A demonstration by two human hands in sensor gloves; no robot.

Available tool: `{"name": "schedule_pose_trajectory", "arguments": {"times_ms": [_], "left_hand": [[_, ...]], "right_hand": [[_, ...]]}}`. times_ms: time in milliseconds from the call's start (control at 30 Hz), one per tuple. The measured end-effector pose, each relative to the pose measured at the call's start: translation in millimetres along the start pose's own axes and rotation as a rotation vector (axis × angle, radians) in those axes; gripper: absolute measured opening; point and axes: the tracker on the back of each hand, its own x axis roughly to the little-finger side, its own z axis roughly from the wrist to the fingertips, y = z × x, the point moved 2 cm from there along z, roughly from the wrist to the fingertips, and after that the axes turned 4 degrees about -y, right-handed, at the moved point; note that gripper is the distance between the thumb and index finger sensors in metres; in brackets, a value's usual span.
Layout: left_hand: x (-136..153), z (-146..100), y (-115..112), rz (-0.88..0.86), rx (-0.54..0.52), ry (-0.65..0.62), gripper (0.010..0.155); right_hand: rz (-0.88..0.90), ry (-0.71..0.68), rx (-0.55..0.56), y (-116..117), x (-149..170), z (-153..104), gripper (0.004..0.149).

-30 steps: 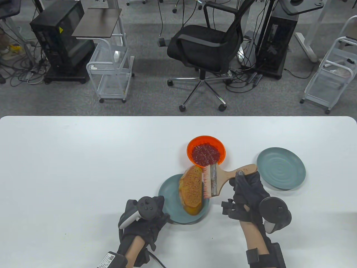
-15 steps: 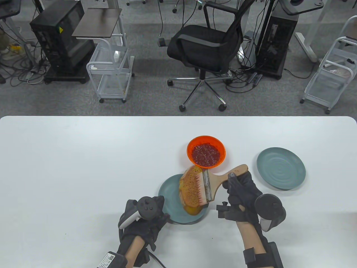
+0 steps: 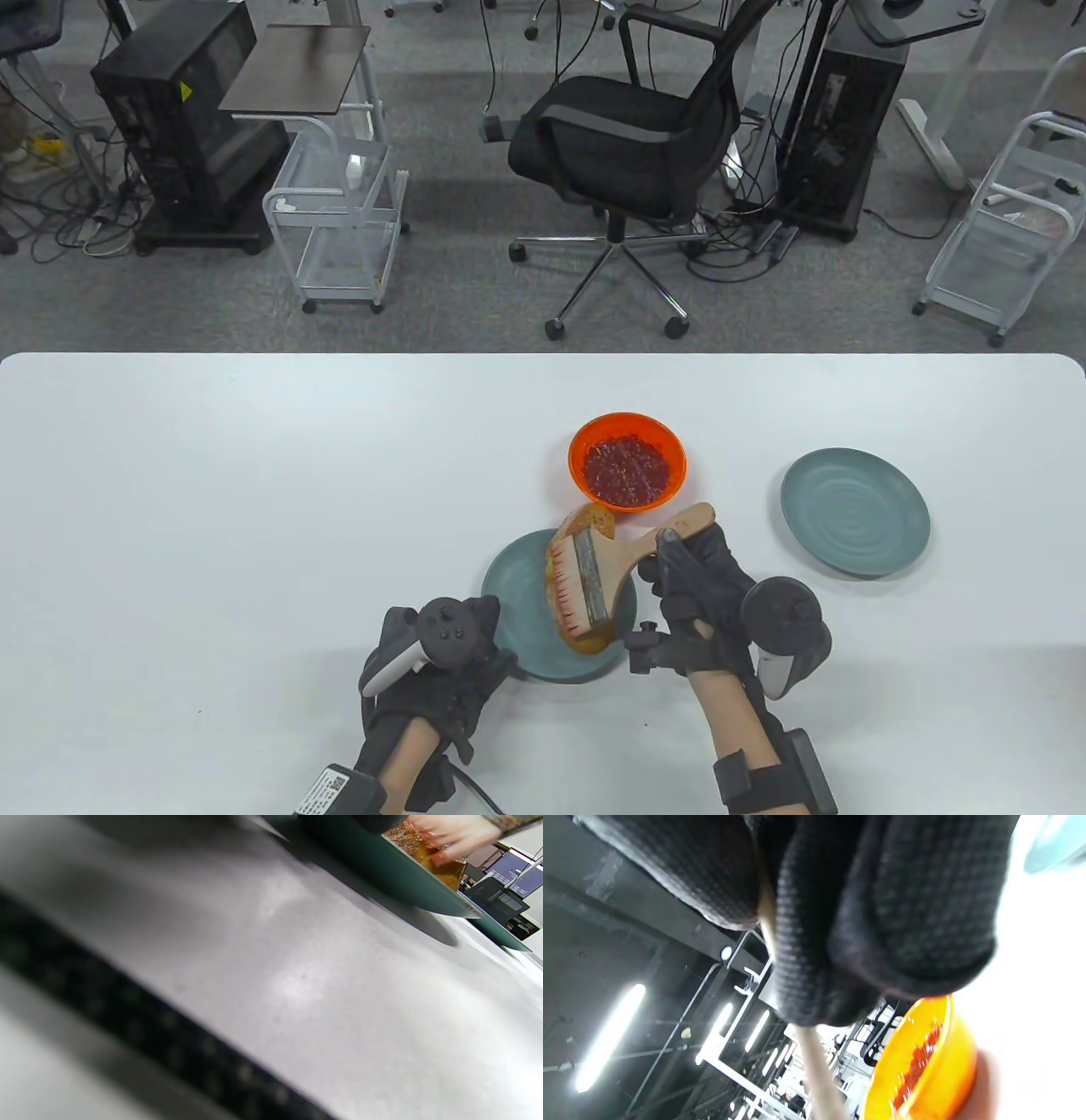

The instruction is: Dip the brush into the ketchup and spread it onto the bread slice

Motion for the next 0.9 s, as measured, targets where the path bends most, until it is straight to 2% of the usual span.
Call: {"name": "schedule_pose_trajectory", "arguments": {"times_ms": [100, 200, 267, 367, 467, 533, 667, 767, 833, 900], "left_hand": [[0, 0, 0, 0.000, 0.000, 0.000, 0.068], [0, 0, 0, 0.000, 0.000, 0.000, 0.068], [0, 0, 0, 0.001, 0.001, 0.000, 0.068], [0, 0, 0, 0.001, 0.001, 0.000, 0.068], [0, 0, 0, 0.001, 0.001, 0.000, 0.068], [0, 0, 0, 0.001, 0.001, 0.000, 0.068], [0, 0, 0, 0.001, 0.001, 0.000, 0.068], [0, 0, 0, 0.001, -0.001, 0.001, 0.068], [0, 0, 0, 0.000, 0.000, 0.000, 0.068], [0, 0, 0, 0.000, 0.000, 0.001, 0.068]], "right_hand": [[-0.088, -0.043, 0.062, -19, -2, 6, 0.042], [-0.009, -0.005, 0.101, -27, -4, 8, 0.042], [0.070, 0.033, 0.090, -22, -3, 6, 0.042], [0.148, 0.112, 0.015, 1, 1, -1, 0.042], [0.149, 0.146, -0.037, 18, 4, -7, 0.042], [0.108, 0.127, -0.044, 20, 3, -6, 0.042], [0.005, 0.056, 0.001, 1, 5, 1, 0.042], [-0.060, -0.010, 0.086, -23, 0, 7, 0.042], [-0.042, -0.020, 0.113, -30, -3, 8, 0.042], [0.046, 0.031, 0.106, -25, 0, 6, 0.042]]}}
